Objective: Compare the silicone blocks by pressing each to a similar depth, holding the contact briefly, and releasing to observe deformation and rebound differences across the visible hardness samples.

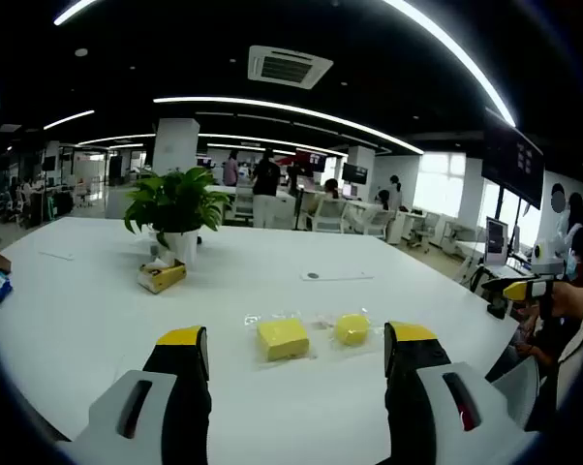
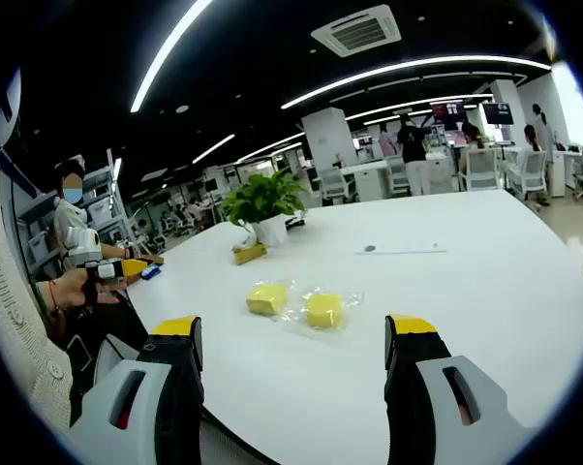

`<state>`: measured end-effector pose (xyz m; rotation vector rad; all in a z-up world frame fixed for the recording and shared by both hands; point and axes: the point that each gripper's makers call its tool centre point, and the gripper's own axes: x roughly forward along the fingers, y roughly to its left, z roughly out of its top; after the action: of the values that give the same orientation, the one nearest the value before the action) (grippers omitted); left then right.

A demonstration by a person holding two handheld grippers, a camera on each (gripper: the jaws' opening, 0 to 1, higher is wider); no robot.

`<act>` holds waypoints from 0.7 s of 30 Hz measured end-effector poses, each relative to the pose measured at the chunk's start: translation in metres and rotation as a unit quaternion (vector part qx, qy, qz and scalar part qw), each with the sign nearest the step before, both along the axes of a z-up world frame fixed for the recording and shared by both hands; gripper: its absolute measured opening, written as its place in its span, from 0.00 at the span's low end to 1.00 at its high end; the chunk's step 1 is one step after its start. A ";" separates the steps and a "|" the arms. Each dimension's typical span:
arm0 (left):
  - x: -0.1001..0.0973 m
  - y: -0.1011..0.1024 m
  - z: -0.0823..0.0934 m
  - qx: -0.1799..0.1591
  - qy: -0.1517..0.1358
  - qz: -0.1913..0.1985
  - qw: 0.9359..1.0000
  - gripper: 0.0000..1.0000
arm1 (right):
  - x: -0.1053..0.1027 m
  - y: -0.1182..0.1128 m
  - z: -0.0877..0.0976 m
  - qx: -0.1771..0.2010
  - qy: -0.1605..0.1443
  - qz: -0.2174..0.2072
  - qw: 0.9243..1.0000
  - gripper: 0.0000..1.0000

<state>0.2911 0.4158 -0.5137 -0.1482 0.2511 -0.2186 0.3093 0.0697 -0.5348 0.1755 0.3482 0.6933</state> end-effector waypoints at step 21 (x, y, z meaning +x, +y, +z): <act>-0.002 -0.001 -0.001 -0.001 -0.001 0.001 1.000 0.73 | -0.001 -0.002 0.004 0.009 -0.008 -0.004 1.000 0.67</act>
<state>0.2889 0.4149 -0.5147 -0.1498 0.2491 -0.2169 0.3085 0.0675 -0.5309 0.1878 0.3255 0.6895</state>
